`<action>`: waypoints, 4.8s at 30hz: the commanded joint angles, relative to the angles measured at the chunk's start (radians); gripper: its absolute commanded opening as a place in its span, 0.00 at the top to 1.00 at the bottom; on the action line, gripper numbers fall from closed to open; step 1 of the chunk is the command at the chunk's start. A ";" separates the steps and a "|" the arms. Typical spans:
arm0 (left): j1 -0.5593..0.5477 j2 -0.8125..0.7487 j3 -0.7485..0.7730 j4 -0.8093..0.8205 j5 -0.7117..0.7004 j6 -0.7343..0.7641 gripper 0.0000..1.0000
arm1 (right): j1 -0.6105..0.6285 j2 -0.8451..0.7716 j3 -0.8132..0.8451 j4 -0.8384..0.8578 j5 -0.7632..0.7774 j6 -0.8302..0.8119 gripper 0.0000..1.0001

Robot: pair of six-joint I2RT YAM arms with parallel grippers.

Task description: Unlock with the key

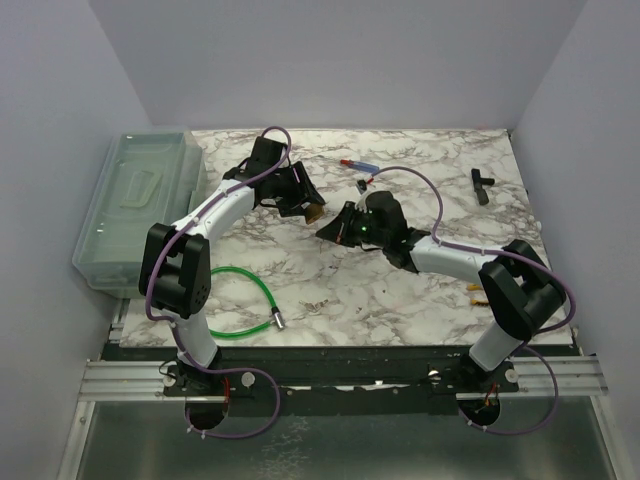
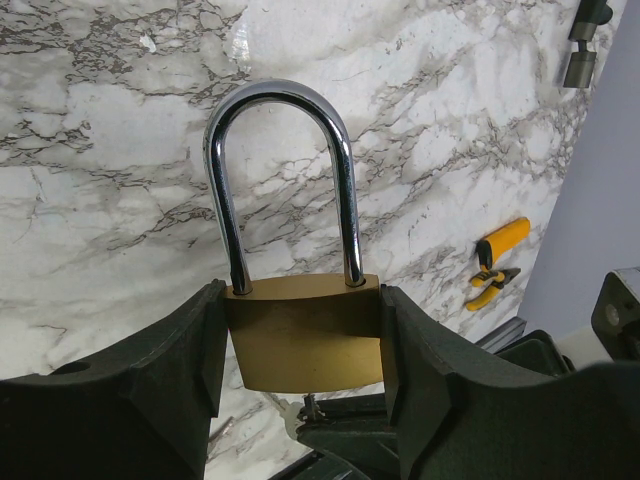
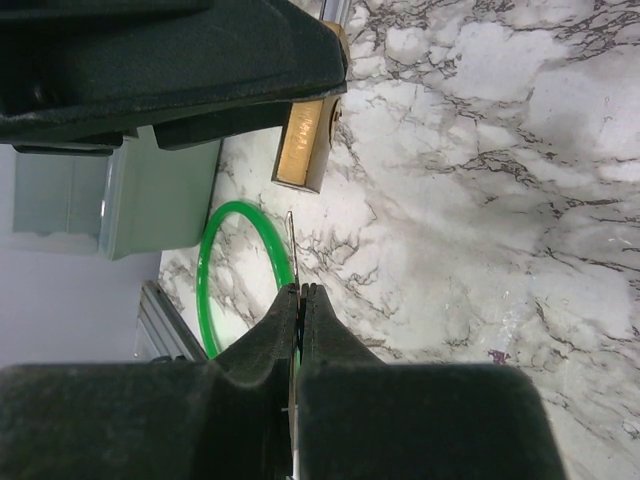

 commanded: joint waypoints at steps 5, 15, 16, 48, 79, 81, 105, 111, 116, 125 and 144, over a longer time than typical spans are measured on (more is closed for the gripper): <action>0.004 -0.063 0.003 0.022 0.010 -0.010 1.00 | -0.003 0.033 0.051 0.020 0.044 -0.036 1.00; 0.003 -0.066 0.003 0.021 0.011 -0.010 1.00 | -0.004 0.047 0.069 0.002 0.072 -0.047 1.00; 0.003 -0.068 0.003 0.022 0.011 -0.010 1.00 | -0.005 0.045 0.067 0.000 0.076 -0.047 1.00; 0.003 -0.077 -0.003 0.022 -0.013 -0.011 1.00 | -0.028 0.047 0.090 0.014 0.044 0.044 1.00; 0.001 -0.149 -0.027 0.025 -0.122 -0.013 1.00 | -0.028 0.106 0.180 -0.028 0.098 0.164 1.00; 0.001 -0.151 -0.028 0.025 -0.126 -0.013 1.00 | -0.028 0.105 0.181 -0.029 0.101 0.169 1.00; -0.001 -0.182 -0.035 0.030 -0.156 -0.009 1.00 | -0.026 0.124 0.196 -0.009 0.168 0.220 1.00; -0.001 -0.179 -0.037 0.029 -0.158 -0.016 1.00 | -0.021 0.139 0.206 0.000 0.185 0.232 1.00; -0.002 -0.186 -0.042 0.029 -0.179 -0.019 1.00 | -0.017 0.136 0.217 -0.011 0.213 0.244 1.00; -0.002 -0.204 -0.043 0.031 -0.185 -0.014 1.00 | -0.015 0.150 0.255 -0.046 0.246 0.272 1.00; -0.001 -0.195 -0.056 0.069 -0.089 -0.031 1.00 | -0.015 0.105 0.070 0.340 0.299 0.067 1.00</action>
